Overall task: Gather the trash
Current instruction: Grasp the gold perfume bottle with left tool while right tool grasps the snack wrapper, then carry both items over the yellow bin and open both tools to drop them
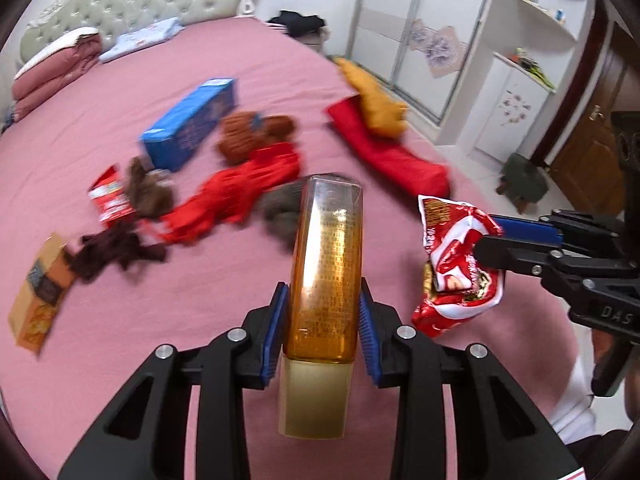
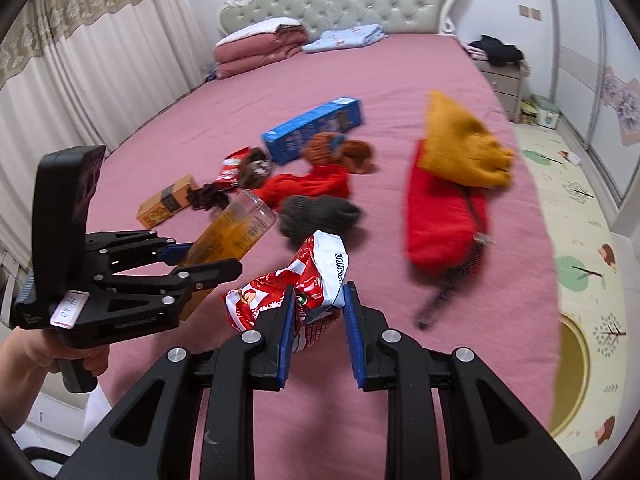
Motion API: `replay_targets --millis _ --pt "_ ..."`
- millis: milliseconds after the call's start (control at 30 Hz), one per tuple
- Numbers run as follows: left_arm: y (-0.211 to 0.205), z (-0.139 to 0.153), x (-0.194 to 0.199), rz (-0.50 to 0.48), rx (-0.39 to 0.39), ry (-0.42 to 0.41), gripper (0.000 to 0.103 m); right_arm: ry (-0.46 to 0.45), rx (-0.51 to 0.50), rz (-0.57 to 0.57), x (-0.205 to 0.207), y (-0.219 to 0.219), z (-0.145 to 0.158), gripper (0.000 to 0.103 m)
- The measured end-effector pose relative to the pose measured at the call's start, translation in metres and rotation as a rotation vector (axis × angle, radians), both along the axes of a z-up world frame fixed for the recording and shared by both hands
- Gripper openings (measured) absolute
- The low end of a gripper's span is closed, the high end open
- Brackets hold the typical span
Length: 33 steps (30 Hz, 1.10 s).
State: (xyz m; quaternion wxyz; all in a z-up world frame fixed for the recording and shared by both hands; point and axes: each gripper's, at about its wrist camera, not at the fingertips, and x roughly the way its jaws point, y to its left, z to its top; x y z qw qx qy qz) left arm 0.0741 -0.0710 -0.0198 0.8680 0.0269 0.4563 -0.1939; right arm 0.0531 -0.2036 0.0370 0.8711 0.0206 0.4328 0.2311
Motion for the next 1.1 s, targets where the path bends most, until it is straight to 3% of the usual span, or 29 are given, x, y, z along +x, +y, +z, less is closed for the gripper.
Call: replay_targets --millis 467,667,1000,1033,1100 --pt "-0.175 -0.007 0.012 -0.241 -0.018 0.041 0.034 0.004 -0.032 -0.273 -0.022 -0.171 -0.009 0.023" --pt "-0.258 -0.024 0.018 -0.354 -0.028 0.108 0.034 0.038 -0.065 -0.383 -0.028 -0.229 -0.023 0.023" --pt "-0.332 -0.041 0.036 -0.443 -0.048 0.168 0.035 0.103 -0.114 -0.504 -0.028 -0.293 -0.05 0.025" --pt "-0.34 -0.043 0.038 -0.448 -0.042 0.165 0.037 0.101 -0.117 -0.515 -0.028 -0.297 -0.051 0.026" --pt "-0.345 -0.042 0.039 -0.442 -0.021 0.139 0.074 0.113 -0.115 -0.542 -0.026 -0.307 -0.054 0.039"
